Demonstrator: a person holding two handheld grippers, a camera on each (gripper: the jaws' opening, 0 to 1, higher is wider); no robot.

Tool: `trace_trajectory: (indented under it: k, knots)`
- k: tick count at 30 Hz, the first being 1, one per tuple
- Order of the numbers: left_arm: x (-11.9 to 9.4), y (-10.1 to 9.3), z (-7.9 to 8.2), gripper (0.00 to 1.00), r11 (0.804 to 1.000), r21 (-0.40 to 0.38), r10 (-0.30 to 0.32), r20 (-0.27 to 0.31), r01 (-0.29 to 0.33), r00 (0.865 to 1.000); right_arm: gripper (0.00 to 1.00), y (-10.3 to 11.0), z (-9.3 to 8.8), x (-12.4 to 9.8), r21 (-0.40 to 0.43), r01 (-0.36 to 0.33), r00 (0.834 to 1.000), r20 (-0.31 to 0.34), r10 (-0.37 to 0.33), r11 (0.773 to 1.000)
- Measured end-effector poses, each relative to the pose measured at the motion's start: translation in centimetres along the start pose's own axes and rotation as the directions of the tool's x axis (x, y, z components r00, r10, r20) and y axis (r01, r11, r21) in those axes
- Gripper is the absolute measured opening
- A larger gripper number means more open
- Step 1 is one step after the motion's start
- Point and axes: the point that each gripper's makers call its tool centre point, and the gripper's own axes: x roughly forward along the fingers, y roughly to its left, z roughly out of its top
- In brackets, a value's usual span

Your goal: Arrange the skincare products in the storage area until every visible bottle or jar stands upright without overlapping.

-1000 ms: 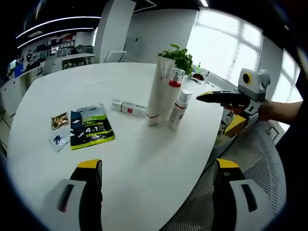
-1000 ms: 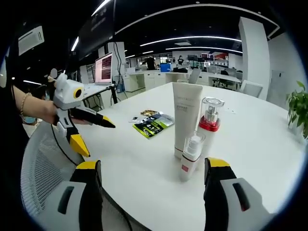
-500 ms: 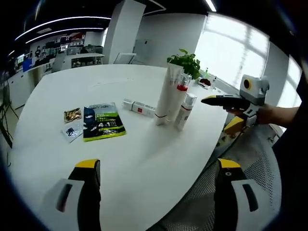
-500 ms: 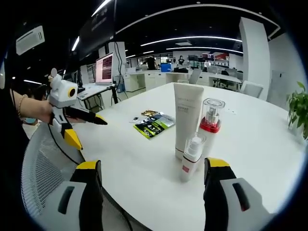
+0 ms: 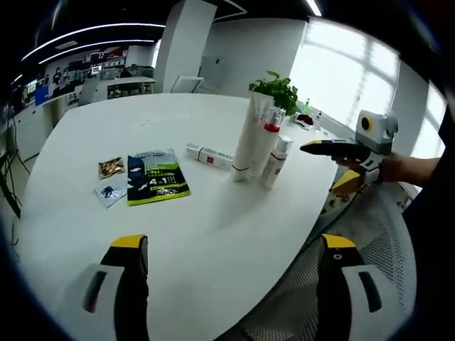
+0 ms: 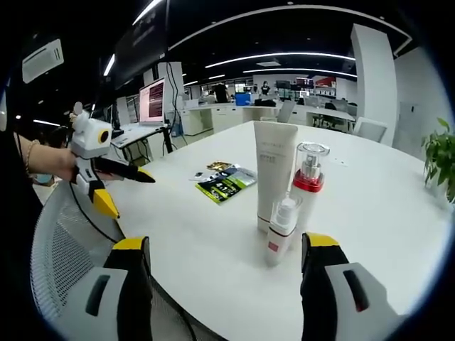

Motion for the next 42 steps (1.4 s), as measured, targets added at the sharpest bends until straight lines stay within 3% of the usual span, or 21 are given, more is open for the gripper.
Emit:
trace_trajectory:
  k: [19,37,42]
  knots:
    - [3.3,1.8,3.4,0.91,0.99,0.135,-0.038,-0.035,0.042,0.999,0.86,-0.2,-0.2,-0.1,0.008,0.015,1.0,-0.008,-0.015,1.0]
    - [9.4,4.5,7.9,0.84,0.953,0.272,-0.108,-0.095,0.13,0.99,0.86,-1.1,-0.6,-0.2,0.038,0.059,0.998,-0.017,-0.058,0.998]
    - [11.3,4.8,8.6,0.82,0.935,0.316,-0.131,-0.125,0.164,0.983,0.86,-1.4,-0.7,-0.2,0.052,0.075,0.997,-0.022,-0.074,0.996]
